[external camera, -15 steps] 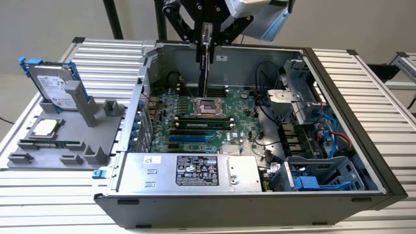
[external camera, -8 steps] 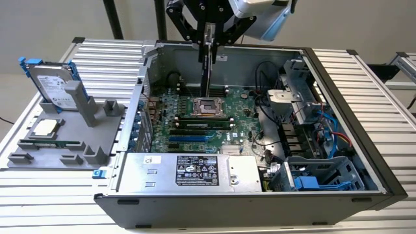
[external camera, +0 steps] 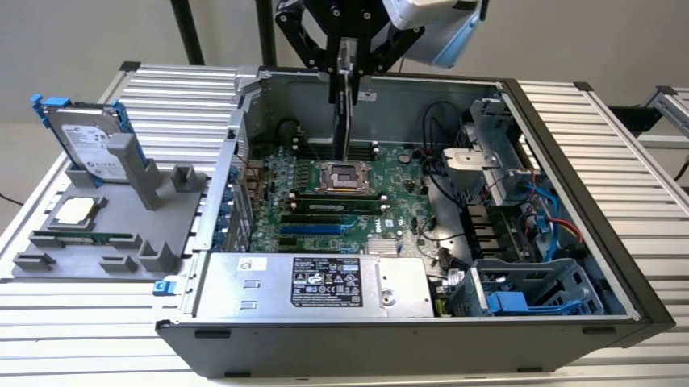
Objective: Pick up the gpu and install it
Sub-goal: 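Insert the gpu into the slot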
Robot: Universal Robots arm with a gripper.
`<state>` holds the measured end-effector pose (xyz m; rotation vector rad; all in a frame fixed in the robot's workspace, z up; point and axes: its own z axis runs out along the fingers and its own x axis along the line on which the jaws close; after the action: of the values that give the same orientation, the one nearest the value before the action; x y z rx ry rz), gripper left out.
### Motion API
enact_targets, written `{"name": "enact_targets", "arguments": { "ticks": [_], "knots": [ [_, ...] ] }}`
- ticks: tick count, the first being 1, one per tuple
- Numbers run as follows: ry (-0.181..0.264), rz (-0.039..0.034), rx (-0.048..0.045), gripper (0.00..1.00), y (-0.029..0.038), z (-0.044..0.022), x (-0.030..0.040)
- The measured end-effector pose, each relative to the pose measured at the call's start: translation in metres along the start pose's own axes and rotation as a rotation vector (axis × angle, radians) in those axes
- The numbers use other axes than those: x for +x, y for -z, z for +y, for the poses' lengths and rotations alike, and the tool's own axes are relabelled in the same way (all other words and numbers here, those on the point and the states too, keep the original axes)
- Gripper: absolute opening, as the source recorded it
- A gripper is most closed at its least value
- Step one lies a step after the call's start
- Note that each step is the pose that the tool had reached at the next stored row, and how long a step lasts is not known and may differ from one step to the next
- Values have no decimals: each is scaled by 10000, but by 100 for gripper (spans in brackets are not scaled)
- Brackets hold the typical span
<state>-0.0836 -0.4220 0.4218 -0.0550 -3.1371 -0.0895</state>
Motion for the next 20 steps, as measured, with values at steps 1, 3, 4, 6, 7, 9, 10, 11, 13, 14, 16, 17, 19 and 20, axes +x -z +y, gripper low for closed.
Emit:
{"name": "enact_targets", "arguments": {
  "ticks": [1,3,4,6,7,9,10,11,13,14,16,17,19,20],
  "knots": [
    [79,5,0,0,0,0,0],
    [256,14,1,0,0,0,0],
    [353,20,1,0,0,0,0],
    [541,31,2,0,0,0,0],
    [626,36,2,0,0,0,0],
    [795,45,3,0,0,0,-3],
    [873,50,4,0,0,0,-5],
    [955,54,3,0,0,0,-8],
    [1115,64,4,0,0,0,-15],
    [1199,68,4,0,0,1,-19],
    [1354,77,5,0,0,1,-25],
    [1431,82,5,0,0,1,-28],
    [1579,90,7,0,0,1,-33],
    [1650,94,6,0,0,1,-35]
  ]
}}
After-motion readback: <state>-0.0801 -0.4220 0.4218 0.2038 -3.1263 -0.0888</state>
